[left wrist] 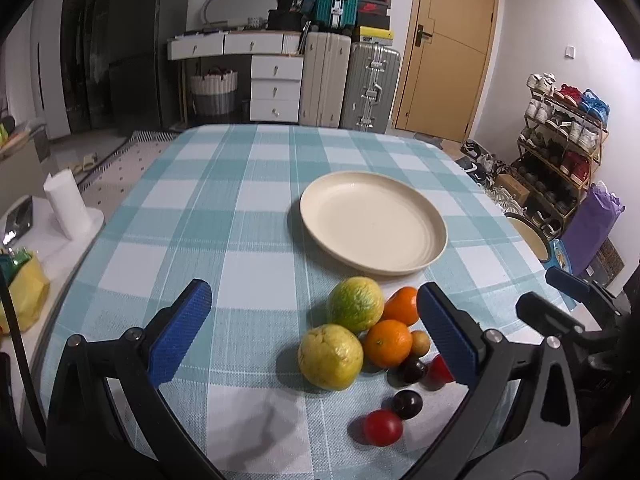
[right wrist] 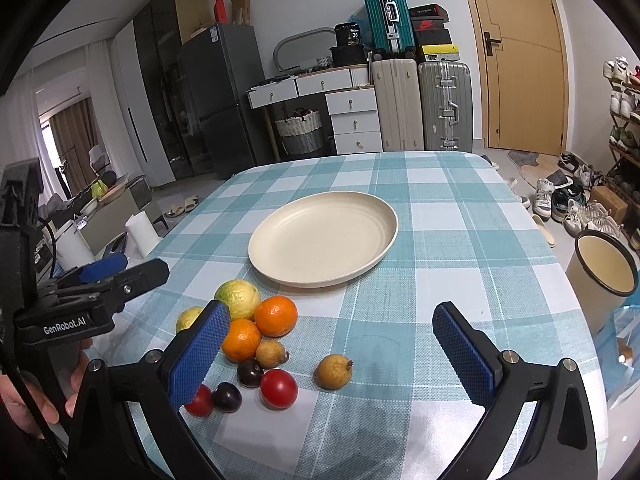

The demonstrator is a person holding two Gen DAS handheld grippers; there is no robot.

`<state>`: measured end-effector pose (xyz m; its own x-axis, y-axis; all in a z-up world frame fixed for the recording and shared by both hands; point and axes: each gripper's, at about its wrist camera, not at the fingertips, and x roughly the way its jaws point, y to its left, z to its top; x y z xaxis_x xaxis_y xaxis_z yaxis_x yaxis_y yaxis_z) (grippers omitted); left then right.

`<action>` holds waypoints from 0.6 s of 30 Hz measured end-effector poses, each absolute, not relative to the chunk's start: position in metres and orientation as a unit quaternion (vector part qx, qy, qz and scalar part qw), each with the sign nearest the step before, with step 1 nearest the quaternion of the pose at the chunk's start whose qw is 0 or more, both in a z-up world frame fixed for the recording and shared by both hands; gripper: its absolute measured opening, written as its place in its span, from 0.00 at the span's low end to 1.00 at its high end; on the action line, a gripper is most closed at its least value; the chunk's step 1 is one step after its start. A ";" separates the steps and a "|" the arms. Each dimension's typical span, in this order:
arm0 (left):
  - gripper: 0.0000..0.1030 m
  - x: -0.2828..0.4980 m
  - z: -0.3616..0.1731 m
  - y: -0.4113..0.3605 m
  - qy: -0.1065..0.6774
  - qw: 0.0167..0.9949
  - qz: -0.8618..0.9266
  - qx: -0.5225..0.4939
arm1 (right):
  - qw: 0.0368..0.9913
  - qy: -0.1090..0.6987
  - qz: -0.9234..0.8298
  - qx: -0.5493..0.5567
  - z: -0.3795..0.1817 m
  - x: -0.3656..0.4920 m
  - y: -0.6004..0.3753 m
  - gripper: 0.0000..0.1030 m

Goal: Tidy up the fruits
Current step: 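Move the left tool to the large yellow citrus and close on it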

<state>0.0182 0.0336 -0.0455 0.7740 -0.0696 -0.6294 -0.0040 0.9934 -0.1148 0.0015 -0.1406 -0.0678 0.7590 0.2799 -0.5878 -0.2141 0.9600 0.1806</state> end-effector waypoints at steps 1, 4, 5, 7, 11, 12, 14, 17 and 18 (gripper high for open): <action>0.99 0.018 -0.048 0.036 0.339 0.939 -0.017 -0.057 | 0.936 0.323 0.132 0.052 -0.069 0.002 -0.141 1.00; 0.99 0.020 -0.056 0.040 0.347 0.936 -0.019 -0.060 | 0.935 0.326 0.132 0.049 -0.072 0.003 -0.140 1.00; 0.99 0.020 -0.058 0.040 0.348 0.935 -0.021 -0.059 | 0.934 0.327 0.132 0.049 -0.072 0.004 -0.140 1.00; 0.99 0.022 -0.063 0.043 0.352 0.934 -0.025 -0.061 | 0.933 0.330 0.132 0.050 -0.073 0.005 -0.139 1.00; 0.99 0.024 -0.070 0.049 0.360 0.930 -0.034 -0.070 | 0.932 0.334 0.133 0.049 -0.076 0.007 -0.137 1.00; 0.99 0.026 -0.073 0.050 0.362 0.929 -0.038 -0.071 | 0.931 0.336 0.133 0.049 -0.077 0.007 -0.137 1.00; 0.99 0.027 -0.077 0.051 0.368 0.926 -0.043 -0.070 | 0.930 0.339 0.133 0.048 -0.078 0.008 -0.136 1.00; 0.99 0.029 -0.086 0.053 0.376 0.922 -0.056 -0.078 | 0.929 0.342 0.134 0.046 -0.080 0.009 -0.134 1.00; 0.99 0.030 -0.089 0.054 0.379 0.920 -0.058 -0.081 | 0.929 0.342 0.133 0.045 -0.080 0.010 -0.134 1.00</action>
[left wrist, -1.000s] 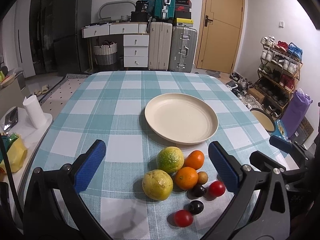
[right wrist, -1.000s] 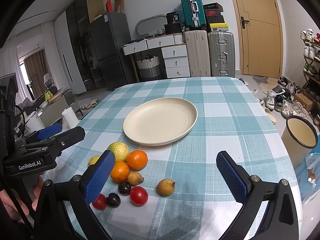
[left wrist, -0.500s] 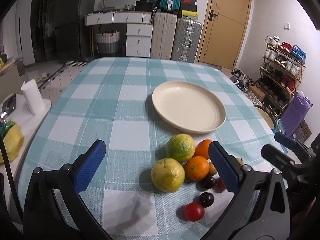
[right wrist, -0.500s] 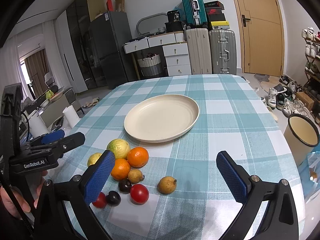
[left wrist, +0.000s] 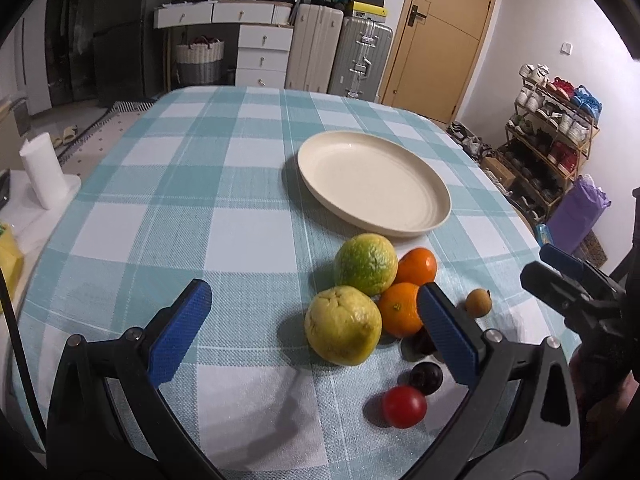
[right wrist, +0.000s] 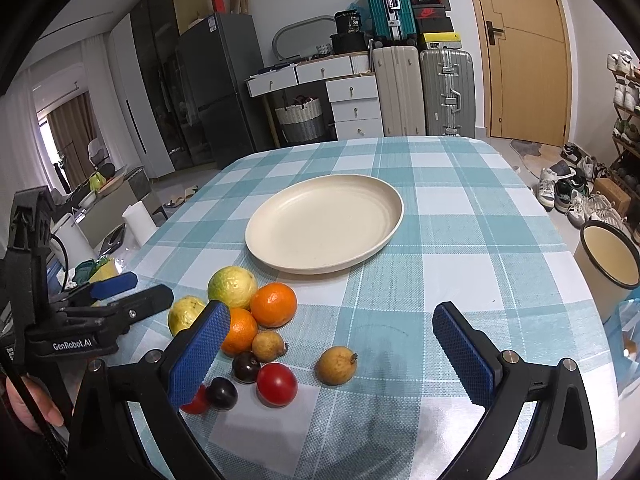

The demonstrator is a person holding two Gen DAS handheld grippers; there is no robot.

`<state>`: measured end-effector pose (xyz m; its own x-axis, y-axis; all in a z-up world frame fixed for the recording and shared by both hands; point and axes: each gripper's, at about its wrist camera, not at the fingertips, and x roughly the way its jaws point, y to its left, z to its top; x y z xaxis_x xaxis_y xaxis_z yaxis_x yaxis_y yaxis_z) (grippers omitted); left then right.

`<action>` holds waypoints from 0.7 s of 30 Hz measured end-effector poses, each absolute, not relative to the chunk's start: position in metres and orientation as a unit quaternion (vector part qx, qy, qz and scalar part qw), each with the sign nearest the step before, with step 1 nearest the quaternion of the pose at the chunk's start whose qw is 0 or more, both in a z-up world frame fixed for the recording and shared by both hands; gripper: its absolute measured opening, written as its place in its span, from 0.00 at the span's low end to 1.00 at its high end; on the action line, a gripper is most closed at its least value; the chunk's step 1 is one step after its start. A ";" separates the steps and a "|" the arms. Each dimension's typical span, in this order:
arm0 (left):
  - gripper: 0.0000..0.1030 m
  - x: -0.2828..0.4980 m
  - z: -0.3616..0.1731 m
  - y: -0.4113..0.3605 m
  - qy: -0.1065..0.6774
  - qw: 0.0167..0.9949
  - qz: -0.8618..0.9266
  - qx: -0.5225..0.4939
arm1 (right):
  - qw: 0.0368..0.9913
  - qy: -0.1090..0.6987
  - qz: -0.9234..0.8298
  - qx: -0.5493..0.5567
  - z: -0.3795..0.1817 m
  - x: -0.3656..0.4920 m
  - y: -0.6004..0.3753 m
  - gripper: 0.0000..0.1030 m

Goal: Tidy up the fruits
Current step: 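Move the left tool to the large yellow citrus and close on it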

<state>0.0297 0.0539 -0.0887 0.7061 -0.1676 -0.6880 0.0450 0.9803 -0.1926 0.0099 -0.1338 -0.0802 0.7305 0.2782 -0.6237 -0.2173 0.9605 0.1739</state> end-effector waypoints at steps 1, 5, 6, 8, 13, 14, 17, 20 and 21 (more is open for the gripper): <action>0.99 0.031 -0.091 0.055 0.383 0.918 -0.060 -0.084 | 0.929 0.343 0.133 0.044 -0.080 0.010 -0.133 1.00; 0.99 0.036 -0.100 0.056 0.395 0.911 -0.072 -0.094 | 0.927 0.347 0.134 0.044 -0.082 0.013 -0.132 1.00; 0.99 0.037 -0.102 0.057 0.397 0.909 -0.075 -0.097 | 0.927 0.347 0.134 0.042 -0.082 0.014 -0.132 1.00; 0.97 0.041 -0.105 0.059 0.400 0.907 -0.080 -0.104 | 0.927 0.348 0.134 0.040 -0.082 0.016 -0.131 1.00; 0.85 0.044 -0.111 0.062 0.407 0.901 -0.096 -0.118 | 0.927 0.349 0.132 0.039 -0.084 0.021 -0.131 1.00; 0.84 0.046 -0.113 0.062 0.409 0.899 -0.101 -0.121 | 0.927 0.350 0.131 0.039 -0.084 0.021 -0.131 1.00; 0.73 0.049 -0.116 0.062 0.413 0.894 -0.115 -0.132 | 0.926 0.352 0.133 0.039 -0.085 0.024 -0.131 1.00; 0.61 0.049 -0.117 0.061 0.419 0.884 -0.143 -0.147 | 0.925 0.353 0.135 0.037 -0.086 0.027 -0.130 1.00; 0.59 0.049 -0.118 0.060 0.421 0.883 -0.148 -0.150 | 0.925 0.354 0.136 0.036 -0.086 0.026 -0.129 1.00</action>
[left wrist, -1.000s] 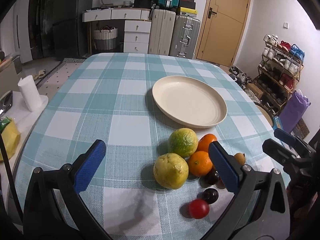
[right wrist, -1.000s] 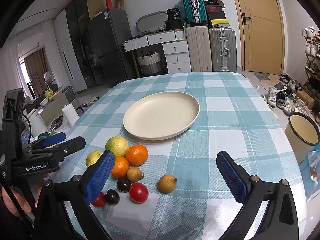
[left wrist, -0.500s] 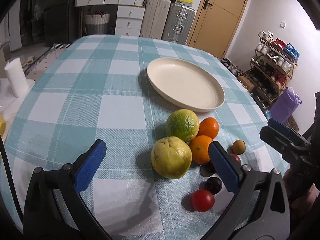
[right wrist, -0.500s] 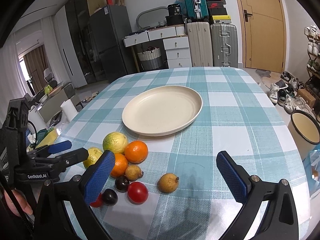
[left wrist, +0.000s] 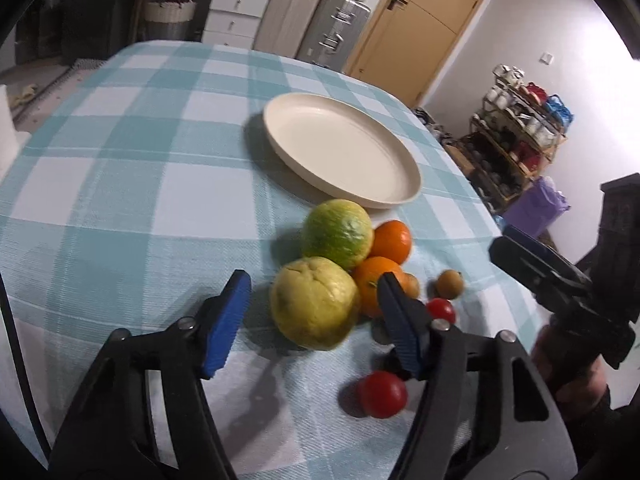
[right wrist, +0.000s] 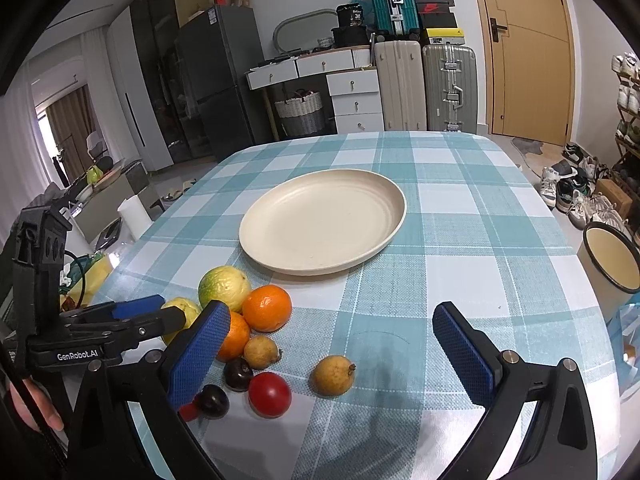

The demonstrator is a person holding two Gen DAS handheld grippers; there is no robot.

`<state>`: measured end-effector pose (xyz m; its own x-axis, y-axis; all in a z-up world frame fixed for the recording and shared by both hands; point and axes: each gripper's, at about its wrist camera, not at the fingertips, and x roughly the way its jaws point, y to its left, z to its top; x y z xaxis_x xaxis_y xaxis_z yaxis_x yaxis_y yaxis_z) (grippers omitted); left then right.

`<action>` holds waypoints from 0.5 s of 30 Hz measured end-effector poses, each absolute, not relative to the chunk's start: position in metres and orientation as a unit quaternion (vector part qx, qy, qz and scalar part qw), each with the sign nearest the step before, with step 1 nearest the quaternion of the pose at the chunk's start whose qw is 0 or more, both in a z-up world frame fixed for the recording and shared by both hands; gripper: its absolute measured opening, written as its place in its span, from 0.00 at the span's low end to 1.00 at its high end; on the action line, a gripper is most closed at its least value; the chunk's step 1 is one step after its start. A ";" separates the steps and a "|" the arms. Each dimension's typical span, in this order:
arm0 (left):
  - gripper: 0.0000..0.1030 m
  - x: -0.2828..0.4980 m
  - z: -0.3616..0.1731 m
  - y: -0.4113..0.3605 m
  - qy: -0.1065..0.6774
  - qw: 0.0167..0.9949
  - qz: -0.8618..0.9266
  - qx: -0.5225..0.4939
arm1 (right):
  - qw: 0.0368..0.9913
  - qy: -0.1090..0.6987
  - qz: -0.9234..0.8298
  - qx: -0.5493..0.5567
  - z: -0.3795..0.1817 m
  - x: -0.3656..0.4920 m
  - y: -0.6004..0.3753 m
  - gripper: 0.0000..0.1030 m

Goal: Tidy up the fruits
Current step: 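Move the left tool to the large yellow citrus and close on it, then lift the yellow citrus with the left tool while the right tool grasps the green-yellow citrus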

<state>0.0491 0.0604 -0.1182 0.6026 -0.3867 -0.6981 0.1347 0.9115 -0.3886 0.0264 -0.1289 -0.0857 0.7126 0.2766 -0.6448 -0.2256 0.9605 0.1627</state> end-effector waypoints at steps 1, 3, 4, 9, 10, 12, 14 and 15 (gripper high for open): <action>0.54 0.050 -0.120 0.060 0.423 0.879 -0.155 -0.155 | 0.924 0.355 0.137 0.035 -0.086 0.027 -0.128 1.00; 0.49 0.052 -0.123 0.061 0.428 0.873 -0.167 -0.166 | 0.924 0.354 0.139 0.034 -0.086 0.028 -0.127 1.00; 0.44 0.051 -0.124 0.062 0.429 0.871 -0.171 -0.170 | 0.924 0.354 0.140 0.034 -0.086 0.029 -0.126 1.00; 0.44 0.056 -0.128 0.065 0.429 0.864 -0.191 -0.184 | 0.923 0.353 0.147 0.032 -0.086 0.033 -0.124 1.00; 0.44 0.055 -0.127 0.065 0.428 0.863 -0.193 -0.186 | 0.923 0.354 0.148 0.031 -0.086 0.033 -0.123 1.00; 0.44 0.058 -0.129 0.067 0.428 0.861 -0.196 -0.192 | 0.922 0.354 0.151 0.030 -0.086 0.035 -0.121 1.00; 0.44 0.056 -0.131 0.069 0.428 0.859 -0.200 -0.198 | 0.922 0.354 0.153 0.030 -0.086 0.037 -0.120 1.00; 0.43 0.058 -0.131 0.070 0.429 0.857 -0.201 -0.201 | 0.922 0.354 0.154 0.030 -0.086 0.038 -0.119 1.00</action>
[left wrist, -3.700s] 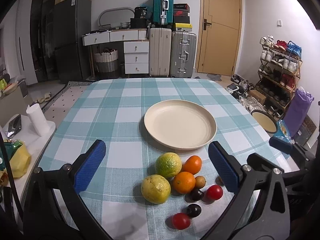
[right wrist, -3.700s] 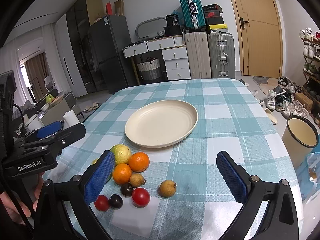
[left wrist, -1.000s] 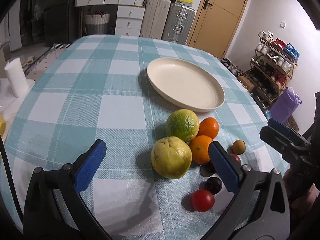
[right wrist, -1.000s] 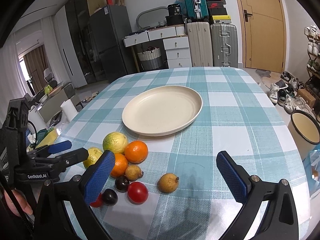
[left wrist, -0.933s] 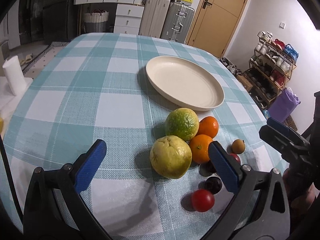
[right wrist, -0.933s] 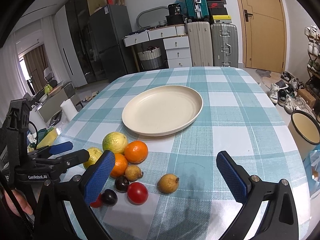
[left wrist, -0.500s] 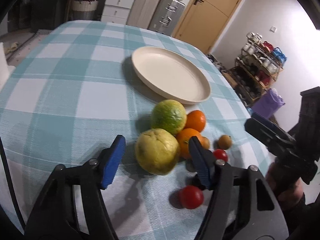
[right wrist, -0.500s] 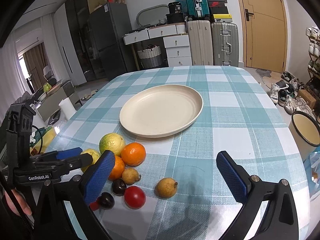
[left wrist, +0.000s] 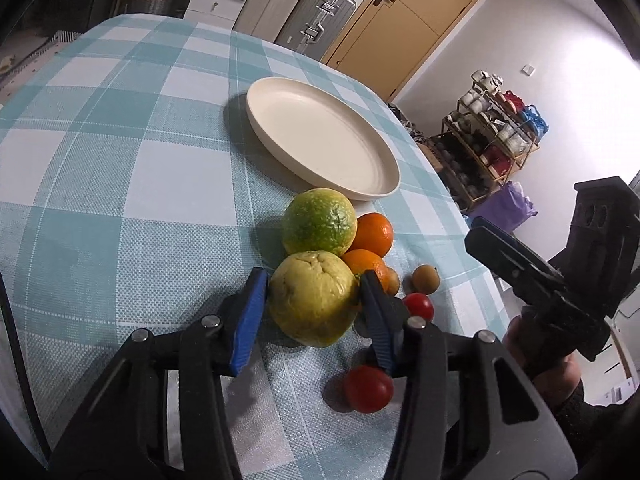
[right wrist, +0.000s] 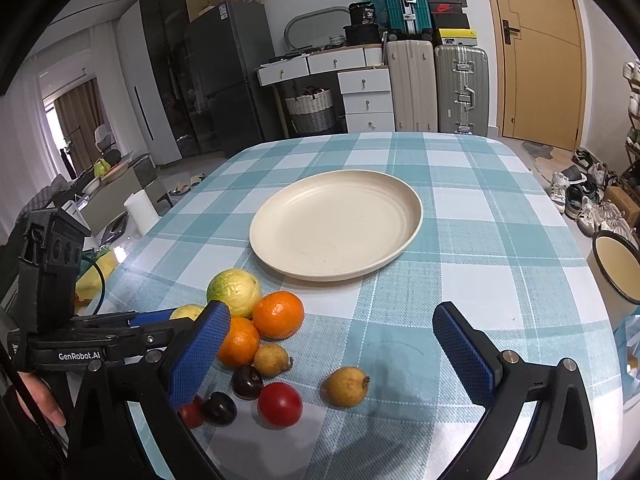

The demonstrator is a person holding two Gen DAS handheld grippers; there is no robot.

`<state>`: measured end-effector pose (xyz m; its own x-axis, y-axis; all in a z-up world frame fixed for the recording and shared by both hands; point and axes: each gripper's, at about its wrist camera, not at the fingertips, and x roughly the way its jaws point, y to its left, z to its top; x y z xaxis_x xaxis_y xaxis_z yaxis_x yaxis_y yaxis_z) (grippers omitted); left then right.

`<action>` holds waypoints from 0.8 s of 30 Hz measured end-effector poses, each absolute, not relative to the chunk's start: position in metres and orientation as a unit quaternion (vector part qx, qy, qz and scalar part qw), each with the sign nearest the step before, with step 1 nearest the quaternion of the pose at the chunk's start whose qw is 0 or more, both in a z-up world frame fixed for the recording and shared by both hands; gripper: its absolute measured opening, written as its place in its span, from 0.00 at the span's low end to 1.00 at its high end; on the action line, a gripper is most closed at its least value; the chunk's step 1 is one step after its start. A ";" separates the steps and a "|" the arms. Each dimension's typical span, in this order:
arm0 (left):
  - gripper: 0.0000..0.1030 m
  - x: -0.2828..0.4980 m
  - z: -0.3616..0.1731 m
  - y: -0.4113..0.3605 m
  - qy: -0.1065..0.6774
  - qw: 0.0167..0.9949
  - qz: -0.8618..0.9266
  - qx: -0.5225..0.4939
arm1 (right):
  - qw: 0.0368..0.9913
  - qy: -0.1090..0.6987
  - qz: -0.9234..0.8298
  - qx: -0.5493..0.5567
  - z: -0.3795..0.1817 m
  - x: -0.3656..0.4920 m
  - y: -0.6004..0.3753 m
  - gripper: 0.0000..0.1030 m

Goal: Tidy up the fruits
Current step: 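Lift the yellow citrus with the left tool while the right tool grasps the green-yellow citrus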

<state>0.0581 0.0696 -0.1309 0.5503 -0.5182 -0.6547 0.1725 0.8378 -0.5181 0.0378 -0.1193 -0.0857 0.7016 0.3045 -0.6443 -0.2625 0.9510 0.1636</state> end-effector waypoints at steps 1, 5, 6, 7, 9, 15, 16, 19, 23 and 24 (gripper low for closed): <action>0.43 0.057 -0.132 0.072 0.430 0.856 -0.202 -0.203 | 0.922 0.354 0.155 0.029 -0.085 0.038 -0.119 1.00; 0.43 0.059 -0.132 0.074 0.432 0.855 -0.206 -0.201 | 0.922 0.355 0.156 0.027 -0.085 0.041 -0.117 1.00; 0.43 0.057 -0.132 0.074 0.432 0.855 -0.206 -0.200 | 0.921 0.355 0.157 0.027 -0.086 0.042 -0.116 1.00; 0.43 0.054 -0.131 0.075 0.432 0.855 -0.207 -0.201 | 0.921 0.356 0.157 0.027 -0.086 0.043 -0.116 1.00; 0.43 0.052 -0.131 0.075 0.431 0.855 -0.206 -0.204 | 0.920 0.357 0.158 0.027 -0.087 0.045 -0.115 1.00; 0.43 0.047 -0.127 0.077 0.424 0.856 -0.210 -0.207 | 0.919 0.358 0.163 0.025 -0.086 0.045 -0.111 1.00; 0.43 0.046 -0.126 0.078 0.421 0.858 -0.209 -0.207 | 0.919 0.357 0.164 0.026 -0.086 0.046 -0.111 1.00; 0.43 0.045 -0.122 0.083 0.416 0.861 -0.207 -0.208 | 0.919 0.355 0.171 0.026 -0.084 0.048 -0.109 1.00; 0.43 0.042 -0.115 0.095 0.406 0.867 -0.196 -0.212 | 0.912 0.359 0.194 0.029 -0.080 0.052 -0.105 1.00; 0.43 0.041 -0.113 0.100 0.403 0.869 -0.192 -0.215 | 0.909 0.361 0.204 0.030 -0.079 0.054 -0.103 1.00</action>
